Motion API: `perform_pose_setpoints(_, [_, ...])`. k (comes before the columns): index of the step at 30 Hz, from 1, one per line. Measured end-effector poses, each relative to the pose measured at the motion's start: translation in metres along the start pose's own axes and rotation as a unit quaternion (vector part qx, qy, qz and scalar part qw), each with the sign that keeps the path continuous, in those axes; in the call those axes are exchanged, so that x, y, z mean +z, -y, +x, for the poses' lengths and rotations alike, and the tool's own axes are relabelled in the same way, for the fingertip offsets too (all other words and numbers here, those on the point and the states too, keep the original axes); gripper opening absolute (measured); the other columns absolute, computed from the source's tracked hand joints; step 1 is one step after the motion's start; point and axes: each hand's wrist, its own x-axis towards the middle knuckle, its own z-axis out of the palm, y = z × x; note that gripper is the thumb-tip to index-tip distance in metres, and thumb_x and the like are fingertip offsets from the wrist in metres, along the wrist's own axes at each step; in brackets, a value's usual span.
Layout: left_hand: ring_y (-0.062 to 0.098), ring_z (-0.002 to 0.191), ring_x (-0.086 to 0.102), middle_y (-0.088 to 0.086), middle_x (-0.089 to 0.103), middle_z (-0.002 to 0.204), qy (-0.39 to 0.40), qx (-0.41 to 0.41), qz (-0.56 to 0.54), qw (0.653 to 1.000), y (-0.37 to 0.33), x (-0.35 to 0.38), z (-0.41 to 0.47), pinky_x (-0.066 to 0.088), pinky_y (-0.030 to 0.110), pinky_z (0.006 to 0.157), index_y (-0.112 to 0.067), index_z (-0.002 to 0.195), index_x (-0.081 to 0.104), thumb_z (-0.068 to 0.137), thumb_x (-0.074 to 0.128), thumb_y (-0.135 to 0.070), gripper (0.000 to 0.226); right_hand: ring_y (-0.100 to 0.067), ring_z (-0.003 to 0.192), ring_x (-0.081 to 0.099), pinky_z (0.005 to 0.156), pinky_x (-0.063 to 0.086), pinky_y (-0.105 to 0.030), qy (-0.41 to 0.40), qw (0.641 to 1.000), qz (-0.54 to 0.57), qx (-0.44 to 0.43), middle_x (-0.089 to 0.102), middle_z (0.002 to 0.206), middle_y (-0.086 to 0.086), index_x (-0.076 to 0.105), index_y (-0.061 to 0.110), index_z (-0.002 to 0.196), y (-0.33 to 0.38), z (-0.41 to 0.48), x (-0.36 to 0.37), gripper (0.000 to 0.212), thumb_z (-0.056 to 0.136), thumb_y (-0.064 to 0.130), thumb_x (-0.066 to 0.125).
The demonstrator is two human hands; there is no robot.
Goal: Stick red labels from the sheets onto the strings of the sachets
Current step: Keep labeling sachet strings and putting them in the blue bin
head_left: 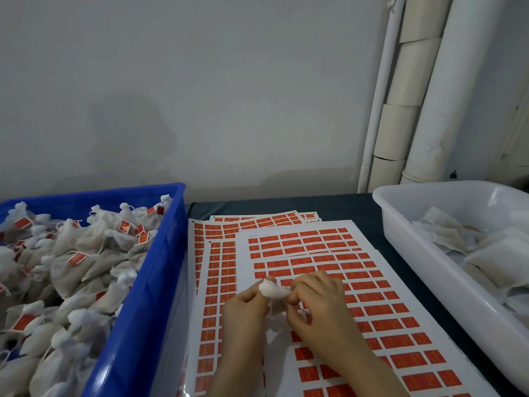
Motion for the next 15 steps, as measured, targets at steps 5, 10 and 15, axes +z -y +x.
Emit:
perform_pose_setpoints(5, [0.008, 0.079, 0.06, -0.022, 0.066, 0.076, 0.032, 0.023, -0.052, 0.998, -0.0037, -0.0005, -0.0047, 0.044, 0.019, 0.056, -0.035, 0.085, 0.069, 0.084, 0.066, -0.024, 0.011, 0.0, 0.081, 0.049, 0.08, 0.031, -0.013, 0.002, 0.997, 0.073, 0.025, 0.06, 0.084, 0.016, 0.061, 0.025, 0.075, -0.0011, -0.0026, 0.0039, 0.003, 0.077, 0.028, 0.06])
perform_pose_setpoints(10, [0.007, 0.074, 0.068, -0.019, 0.072, 0.075, 0.052, 0.064, -0.042, 0.996, -0.0032, -0.0006, -0.0087, 0.047, 0.012, 0.053, -0.028, 0.084, 0.074, 0.086, 0.063, -0.024, 0.012, 0.008, 0.094, 0.046, 0.082, 0.032, -0.007, 0.008, 0.984, 0.156, 0.085, 0.045, 0.084, 0.036, 0.046, 0.046, 0.078, -0.0039, -0.0052, 0.0017, 0.02, 0.087, 0.032, 0.057])
perform_pose_setpoints(15, [0.018, 0.08, 0.064, -0.01, 0.069, 0.07, 0.02, 0.043, 0.069, 0.997, -0.0058, 0.002, -0.0018, 0.051, 0.02, 0.059, -0.028, 0.07, 0.066, 0.086, 0.065, -0.024, 0.016, 0.002, 0.086, 0.056, 0.072, 0.04, -0.004, -0.006, 0.971, 0.197, 0.134, 0.056, 0.083, 0.027, 0.048, 0.043, 0.078, -0.0051, -0.0034, -0.0017, 0.015, 0.089, 0.035, 0.053])
